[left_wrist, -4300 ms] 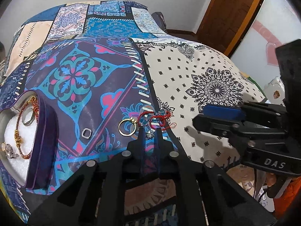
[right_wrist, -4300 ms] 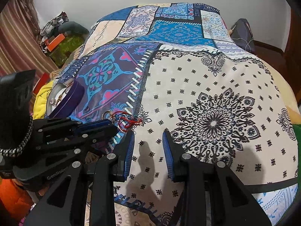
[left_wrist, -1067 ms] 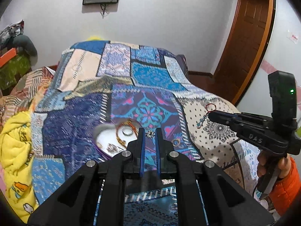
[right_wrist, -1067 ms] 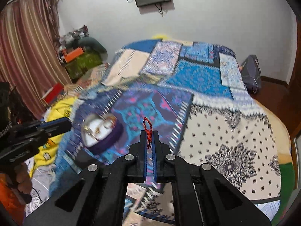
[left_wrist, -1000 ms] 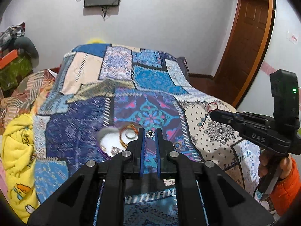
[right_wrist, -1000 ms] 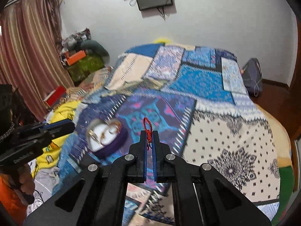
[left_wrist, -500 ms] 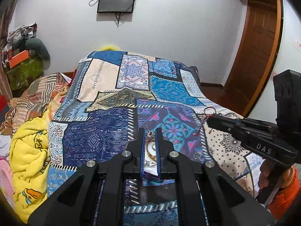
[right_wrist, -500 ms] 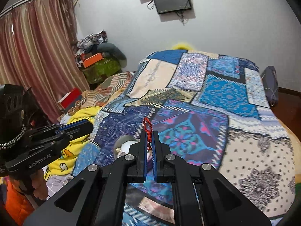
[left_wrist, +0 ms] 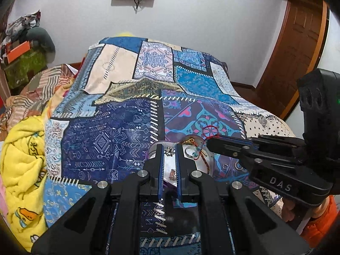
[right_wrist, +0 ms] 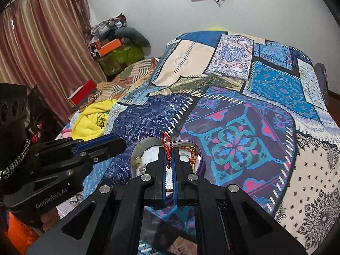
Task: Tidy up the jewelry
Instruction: 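Carry the red-string rings with the right tool and the star charm with the left tool over the heart tin, then open both tools over the heart tin to drop the held jewelry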
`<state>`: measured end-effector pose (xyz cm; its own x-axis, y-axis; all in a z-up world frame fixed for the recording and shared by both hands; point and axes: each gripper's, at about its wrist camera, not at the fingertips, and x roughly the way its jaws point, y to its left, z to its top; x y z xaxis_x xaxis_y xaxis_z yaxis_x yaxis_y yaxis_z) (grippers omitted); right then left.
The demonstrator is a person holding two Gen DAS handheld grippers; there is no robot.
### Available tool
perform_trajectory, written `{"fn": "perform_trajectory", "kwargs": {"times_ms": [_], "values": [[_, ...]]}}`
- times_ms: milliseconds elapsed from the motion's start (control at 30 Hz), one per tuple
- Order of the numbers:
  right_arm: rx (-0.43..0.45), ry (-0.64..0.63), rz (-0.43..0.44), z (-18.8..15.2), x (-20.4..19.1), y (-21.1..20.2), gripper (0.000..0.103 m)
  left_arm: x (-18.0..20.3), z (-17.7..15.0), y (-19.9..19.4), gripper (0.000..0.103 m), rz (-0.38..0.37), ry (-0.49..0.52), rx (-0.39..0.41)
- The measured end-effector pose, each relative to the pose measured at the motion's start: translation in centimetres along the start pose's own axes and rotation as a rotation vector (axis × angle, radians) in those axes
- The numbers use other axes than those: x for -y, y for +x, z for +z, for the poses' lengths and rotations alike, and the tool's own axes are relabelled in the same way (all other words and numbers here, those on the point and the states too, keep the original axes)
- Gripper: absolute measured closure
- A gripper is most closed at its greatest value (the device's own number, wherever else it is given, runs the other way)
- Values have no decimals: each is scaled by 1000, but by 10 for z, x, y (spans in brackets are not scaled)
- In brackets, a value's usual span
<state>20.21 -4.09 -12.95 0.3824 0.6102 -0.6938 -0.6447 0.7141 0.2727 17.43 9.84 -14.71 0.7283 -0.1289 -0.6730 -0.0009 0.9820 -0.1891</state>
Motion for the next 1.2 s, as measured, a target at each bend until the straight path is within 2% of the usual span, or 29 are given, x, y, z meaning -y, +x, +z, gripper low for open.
{"fn": "perform_trajectory", "kwargs": {"times_ms": [333,633,700,833,900,967,1200], "values": [[-57,1,3,-9,0,20,99,-5,-5,22,95,-33,-17,-50],[-94,-29,-2,-13,-7,20,98,-2,-9,18,95,-30,-3,-58],[-112,-21,4,-13,-6,19,97,-2,-9,14,95,-26,-4,-53],[-114,-10,-3,-14,-7,12,83,-1,-6,4,95,-18,-7,-41],[-99,-9,-11,-13,-9,7,75,1,-5,-2,91,-10,-3,-33],[-82,-7,-16,-12,-10,-1,71,2,-4,-8,87,0,1,-24],[-9,-17,-42,-8,-14,-32,69,12,-2,-34,71,30,23,18]]}}
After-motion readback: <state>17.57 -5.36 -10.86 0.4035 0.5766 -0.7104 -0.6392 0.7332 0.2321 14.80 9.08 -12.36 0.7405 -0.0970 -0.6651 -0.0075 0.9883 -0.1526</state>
